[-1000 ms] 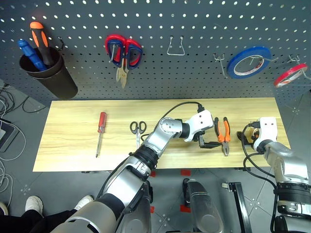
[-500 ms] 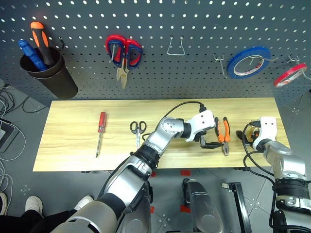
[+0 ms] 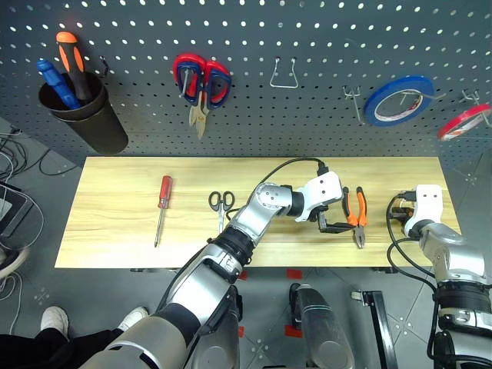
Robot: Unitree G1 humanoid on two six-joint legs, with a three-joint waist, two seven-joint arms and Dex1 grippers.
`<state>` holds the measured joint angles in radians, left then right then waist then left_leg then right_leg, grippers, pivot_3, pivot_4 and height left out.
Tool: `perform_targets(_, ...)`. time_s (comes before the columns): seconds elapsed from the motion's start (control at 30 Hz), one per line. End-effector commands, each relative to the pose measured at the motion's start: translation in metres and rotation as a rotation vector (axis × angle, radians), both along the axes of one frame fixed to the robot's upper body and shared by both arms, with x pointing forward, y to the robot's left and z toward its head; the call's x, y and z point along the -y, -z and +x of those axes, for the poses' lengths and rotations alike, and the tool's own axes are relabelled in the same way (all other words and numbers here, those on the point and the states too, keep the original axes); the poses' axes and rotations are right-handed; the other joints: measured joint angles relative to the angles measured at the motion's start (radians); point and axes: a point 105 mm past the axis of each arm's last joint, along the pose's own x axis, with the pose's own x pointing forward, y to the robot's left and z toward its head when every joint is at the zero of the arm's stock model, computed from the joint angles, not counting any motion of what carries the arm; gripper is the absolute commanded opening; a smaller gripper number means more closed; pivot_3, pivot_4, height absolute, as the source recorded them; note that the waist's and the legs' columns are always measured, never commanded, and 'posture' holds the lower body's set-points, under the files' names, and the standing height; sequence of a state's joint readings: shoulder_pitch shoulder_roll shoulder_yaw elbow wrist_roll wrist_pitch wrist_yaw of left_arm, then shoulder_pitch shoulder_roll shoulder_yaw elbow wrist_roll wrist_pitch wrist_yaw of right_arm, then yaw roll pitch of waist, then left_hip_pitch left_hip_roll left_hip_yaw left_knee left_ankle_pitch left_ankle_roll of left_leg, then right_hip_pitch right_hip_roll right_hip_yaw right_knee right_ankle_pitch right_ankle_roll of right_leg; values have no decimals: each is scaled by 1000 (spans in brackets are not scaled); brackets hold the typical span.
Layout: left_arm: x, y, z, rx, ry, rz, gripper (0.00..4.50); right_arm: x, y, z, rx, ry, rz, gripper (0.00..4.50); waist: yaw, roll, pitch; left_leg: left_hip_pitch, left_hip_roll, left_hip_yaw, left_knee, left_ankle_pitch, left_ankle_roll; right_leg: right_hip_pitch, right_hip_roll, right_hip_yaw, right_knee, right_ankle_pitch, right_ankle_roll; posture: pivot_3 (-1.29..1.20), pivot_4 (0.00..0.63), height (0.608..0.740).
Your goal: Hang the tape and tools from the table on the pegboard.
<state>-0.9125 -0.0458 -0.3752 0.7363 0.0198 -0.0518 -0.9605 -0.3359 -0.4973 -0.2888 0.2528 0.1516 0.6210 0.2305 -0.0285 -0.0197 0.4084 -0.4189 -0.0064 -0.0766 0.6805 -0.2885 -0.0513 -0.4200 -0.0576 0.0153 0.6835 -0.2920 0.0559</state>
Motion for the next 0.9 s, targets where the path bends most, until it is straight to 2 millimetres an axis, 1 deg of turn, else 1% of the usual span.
perform_targets(0.03, 3, -16, -9, 19, 22, -90, 4500, -9, -17, -11, 54, -22, -92, 439, -3, 1, 0, 0, 0, 0, 0, 0, 0, 0, 0, 0, 0, 0, 0, -41, 363, 740)
perform_targets(0.13, -7, -25, -17, 2, 16, -140, 4500, -34, -40, -21, 157, -99, -175, 439, -10, 5, -3, -2, 1, 0, 0, 0, -1, -3, -1, 0, -1, 0, 0, -49, 324, 740)
perform_targets(0.17, -10, -27, -19, -6, 9, -153, 4500, -41, -45, -24, 182, -115, -195, 439, -14, 6, -5, -3, 0, 1, 0, 0, -1, -3, -1, 1, -1, 0, 0, -51, 315, 740)
perform_targets(0.23, -25, -35, -23, -24, -28, -196, 4500, -58, -57, -32, 256, -159, -236, 439, -20, 10, -12, -3, 0, 0, -1, 1, -2, -4, 0, 0, 0, 0, 0, -53, 277, 740)
perform_targets(0.27, -32, -38, -25, -29, -47, -210, 4500, -66, -62, -35, 288, -179, -253, 439, -22, 11, -21, -3, 1, -1, -1, 2, -3, -4, 0, 0, 0, 0, 0, -53, 277, 740)
perform_targets(0.3, -42, -43, -27, -34, -77, -238, 4500, -76, -68, -37, 332, -203, -276, 439, -24, 12, -28, -3, 0, -1, -1, 2, -3, -4, 0, 0, 0, 0, 0, -51, 255, 740)
perform_targets(0.43, -73, -60, -35, -29, -198, -326, 4500, -104, -87, -42, 488, -276, -374, 439, -25, 13, -76, -3, 0, -1, -3, 2, -4, -4, 0, 0, -2, 0, 0, -34, 210, 740)
perform_targets(0.57, -100, -70, -40, -2, -338, -386, 4500, -125, -102, -44, 630, -332, -457, 439, -12, 12, -120, -2, 0, -1, -2, 2, -4, -2, -3, 0, -3, 0, 0, 3, 176, 740)
perform_targets(0.7, -120, -78, -39, 10, -480, -445, 4500, -142, -110, -44, 741, -389, -504, 439, 8, 10, -155, 1, -1, -1, -2, 2, -4, 1, -3, 1, -3, 0, 0, 41, 146, 740)
perform_targets(0.77, -127, -77, -37, 5, -539, -459, 4500, -147, -113, -41, 779, -395, -503, 439, 16, 9, -171, 2, -2, -1, -2, 2, -4, 1, -3, 1, -3, 0, 0, 65, 138, 740)
perform_targets(0.83, -129, -75, -36, 4, -576, -462, 4500, -151, -115, -39, 813, -409, -503, 439, 25, 9, -184, 2, -2, -1, -3, 2, -4, 2, -3, 1, -4, 0, 0, 82, 130, 740)
perform_targets(0.9, -130, -75, -32, 4, -603, -472, 4500, -162, -118, -39, 856, -457, -510, 439, 33, 8, -196, 2, -2, 0, -3, 2, -4, 2, -2, 1, -4, 0, 0, 94, 126, 740)
